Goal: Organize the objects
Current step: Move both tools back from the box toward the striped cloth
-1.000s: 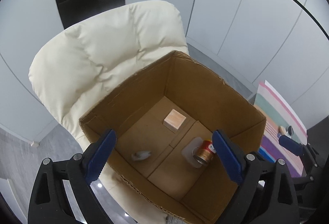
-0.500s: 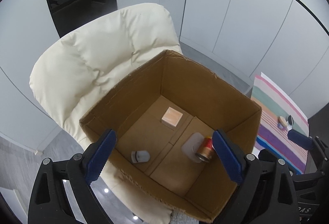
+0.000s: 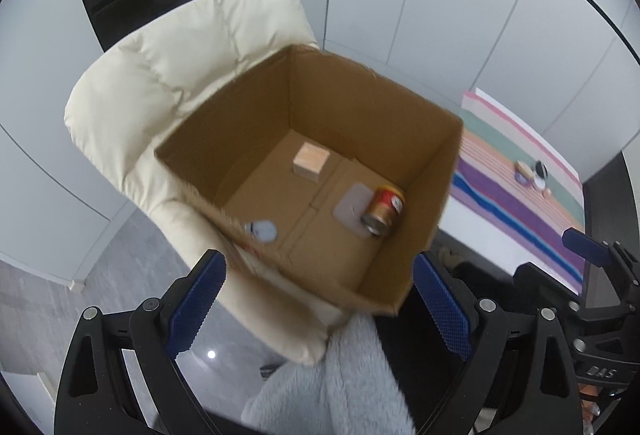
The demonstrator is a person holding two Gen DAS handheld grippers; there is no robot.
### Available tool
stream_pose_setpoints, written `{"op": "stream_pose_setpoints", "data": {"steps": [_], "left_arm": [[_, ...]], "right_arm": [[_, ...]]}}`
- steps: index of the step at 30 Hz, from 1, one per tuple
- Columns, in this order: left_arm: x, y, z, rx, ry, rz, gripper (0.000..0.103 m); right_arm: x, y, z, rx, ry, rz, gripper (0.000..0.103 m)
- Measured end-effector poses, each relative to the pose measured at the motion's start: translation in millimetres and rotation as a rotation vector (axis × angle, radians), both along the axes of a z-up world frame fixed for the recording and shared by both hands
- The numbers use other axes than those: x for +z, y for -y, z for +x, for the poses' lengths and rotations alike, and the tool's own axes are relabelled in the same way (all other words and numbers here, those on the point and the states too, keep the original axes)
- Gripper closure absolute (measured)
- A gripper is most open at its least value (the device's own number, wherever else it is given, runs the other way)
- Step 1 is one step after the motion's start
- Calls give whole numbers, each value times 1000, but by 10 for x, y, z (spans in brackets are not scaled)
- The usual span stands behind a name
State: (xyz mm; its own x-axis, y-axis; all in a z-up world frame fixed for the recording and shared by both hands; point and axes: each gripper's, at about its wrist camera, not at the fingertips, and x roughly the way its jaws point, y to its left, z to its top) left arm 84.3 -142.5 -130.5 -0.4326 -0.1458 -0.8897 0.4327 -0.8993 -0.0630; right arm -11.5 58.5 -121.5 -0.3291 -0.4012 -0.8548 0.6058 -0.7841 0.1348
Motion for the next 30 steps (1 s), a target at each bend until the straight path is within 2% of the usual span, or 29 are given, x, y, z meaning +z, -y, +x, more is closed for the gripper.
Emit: {"op": "stream_pose_setpoints", "data": {"steps": [3, 6, 9, 21, 30], "left_arm": [[38, -84, 73, -20, -16, 27, 7], [65, -152, 66, -32, -27, 16, 7], [32, -193, 41, -45, -27, 12, 7], [-43, -283, 2, -68, -14, -12, 7], [3, -488, -155, -119, -40, -24, 7]], "right_arm": [[26, -131, 157, 11, 21, -21, 2], [78, -204, 237, 3, -10, -11, 2], [129, -252, 235, -24, -33, -17, 2], [175, -353, 253, -42, -26, -21, 2], [247, -681, 235, -130, -36, -37, 2]]}}
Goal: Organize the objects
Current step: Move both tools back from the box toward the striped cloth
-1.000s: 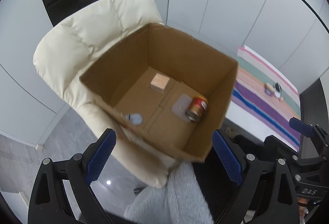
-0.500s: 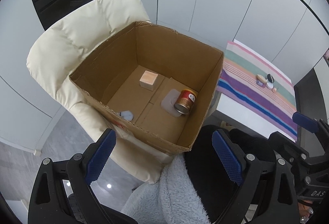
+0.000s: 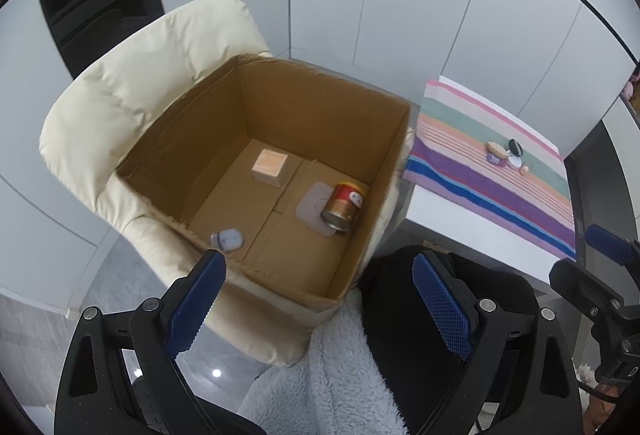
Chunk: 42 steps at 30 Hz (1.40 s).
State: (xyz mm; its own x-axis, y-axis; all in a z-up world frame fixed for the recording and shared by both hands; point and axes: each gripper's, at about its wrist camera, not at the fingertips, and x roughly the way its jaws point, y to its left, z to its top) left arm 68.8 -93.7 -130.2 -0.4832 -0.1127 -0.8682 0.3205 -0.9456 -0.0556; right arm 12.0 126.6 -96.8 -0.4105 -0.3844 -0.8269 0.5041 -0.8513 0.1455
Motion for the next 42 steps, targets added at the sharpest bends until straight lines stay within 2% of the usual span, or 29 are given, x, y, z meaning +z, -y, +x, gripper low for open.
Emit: {"op": "stream_pose_setpoints", "data": {"steps": [4, 9, 17, 22, 27, 37, 42], "left_arm": [[16, -176, -130, -40, -6, 9, 7], [60, -563, -328, -137, -23, -7, 7], [59, -1151, -688, -292, -48, 13, 7], [76, -1464, -804, -353, -70, 33, 7], [55, -1794, -966, -408, -54, 47, 7], [24, -2311, -1296, -494, -43, 14, 7], [1, -2413, -1661, -487, -39, 11, 7]], "right_arm": [[17, -224, -8, -51, -1, -1, 2], [52, -638, -8, -139, -15, 1, 2], [52, -1505, 9, -349, 8, -35, 2], [56, -2113, 54, -499, -2, -31, 2], [22, -2663, 124, -629, 6, -39, 2], [-136, -3135, 175, -722, 39, -32, 2], [-292, -3274, -34, -724, 46, -17, 2]]}}
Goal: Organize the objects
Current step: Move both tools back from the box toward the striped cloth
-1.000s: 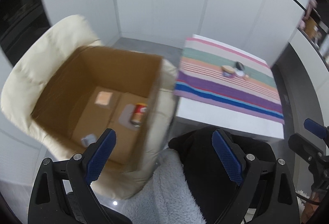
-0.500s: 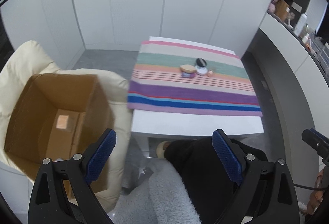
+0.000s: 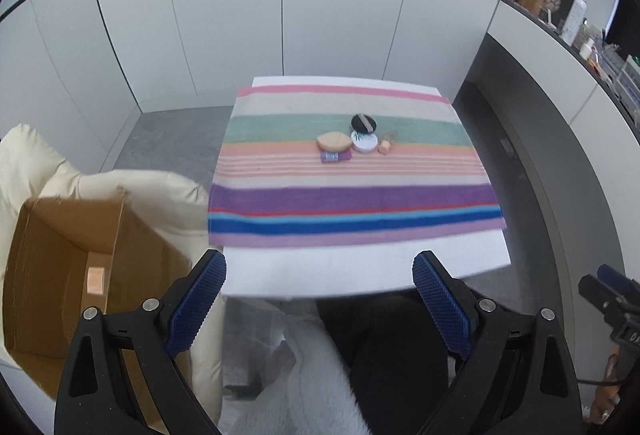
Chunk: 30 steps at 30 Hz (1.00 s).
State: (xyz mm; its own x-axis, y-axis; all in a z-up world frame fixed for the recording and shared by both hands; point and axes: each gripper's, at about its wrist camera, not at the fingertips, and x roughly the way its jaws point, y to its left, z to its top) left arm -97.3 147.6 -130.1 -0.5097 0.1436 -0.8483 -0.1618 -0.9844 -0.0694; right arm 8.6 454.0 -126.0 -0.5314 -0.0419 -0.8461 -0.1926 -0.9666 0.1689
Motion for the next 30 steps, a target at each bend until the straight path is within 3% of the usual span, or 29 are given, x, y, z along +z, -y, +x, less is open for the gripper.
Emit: {"op": "stream_pose_setpoints", "data": {"steps": [4, 11, 15, 20, 26, 30], "left_arm": [[-12, -83, -338, 11, -12, -10, 7], [-393, -159, -1054, 40, 157, 62, 7], [-726, -207, -1429, 49, 248, 57, 7], [-1104, -336, -1777, 35, 266, 5, 7], [-1812, -547, -2168, 73, 309, 22, 7], [-2289, -658, -2439, 135, 365, 47, 7]], "right_arm": [[-137, -113, -334, 8, -3, 8, 2], [-492, -184, -1120, 111, -16, -13, 2], [-811, -162, -1604, 179, -14, 4, 2], [-1266, -87, -2258, 309, -49, -42, 2], [-1753, 184, -2949, 495, -87, 163, 2], [-2043, 269, -3316, 601, -86, 153, 2]]}}
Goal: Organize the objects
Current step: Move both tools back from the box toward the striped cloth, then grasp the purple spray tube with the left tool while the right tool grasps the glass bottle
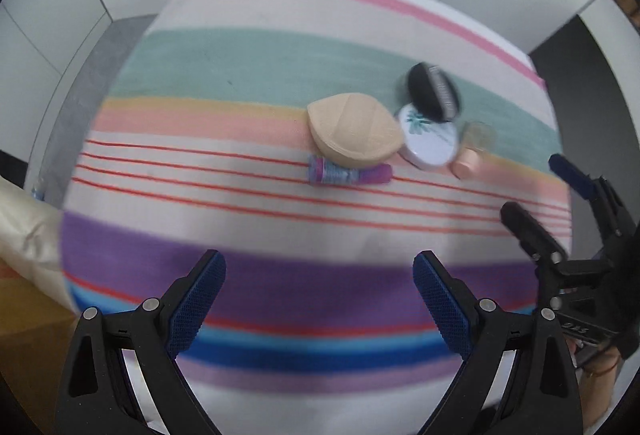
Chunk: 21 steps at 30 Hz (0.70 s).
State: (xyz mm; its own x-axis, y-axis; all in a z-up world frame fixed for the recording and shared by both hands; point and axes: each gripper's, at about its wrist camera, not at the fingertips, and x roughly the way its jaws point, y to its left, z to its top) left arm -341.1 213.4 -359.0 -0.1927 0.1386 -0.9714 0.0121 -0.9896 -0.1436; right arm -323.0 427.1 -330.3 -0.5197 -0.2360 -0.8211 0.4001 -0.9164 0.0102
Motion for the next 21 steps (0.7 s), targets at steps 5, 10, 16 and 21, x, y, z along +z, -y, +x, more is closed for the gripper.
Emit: {"op": "stream_pose_setpoints", "data": {"steps": [5, 10, 16, 21], "left_arm": [[-222, -28, -121, 40, -10, 37, 7], [-297, -155, -125, -1, -57, -12, 7], [-315, -186, -219, 49, -94, -46, 6], [-339, -278, -240, 65, -116, -65, 8]], "right_arm": [[-265, -70, -330, 6, 24, -47, 2], [-356, -47, -351, 50, 18, -85, 2], [-487, 230, -346, 135, -2, 36, 13], [-538, 292, -339, 126, 5, 43, 37]]}}
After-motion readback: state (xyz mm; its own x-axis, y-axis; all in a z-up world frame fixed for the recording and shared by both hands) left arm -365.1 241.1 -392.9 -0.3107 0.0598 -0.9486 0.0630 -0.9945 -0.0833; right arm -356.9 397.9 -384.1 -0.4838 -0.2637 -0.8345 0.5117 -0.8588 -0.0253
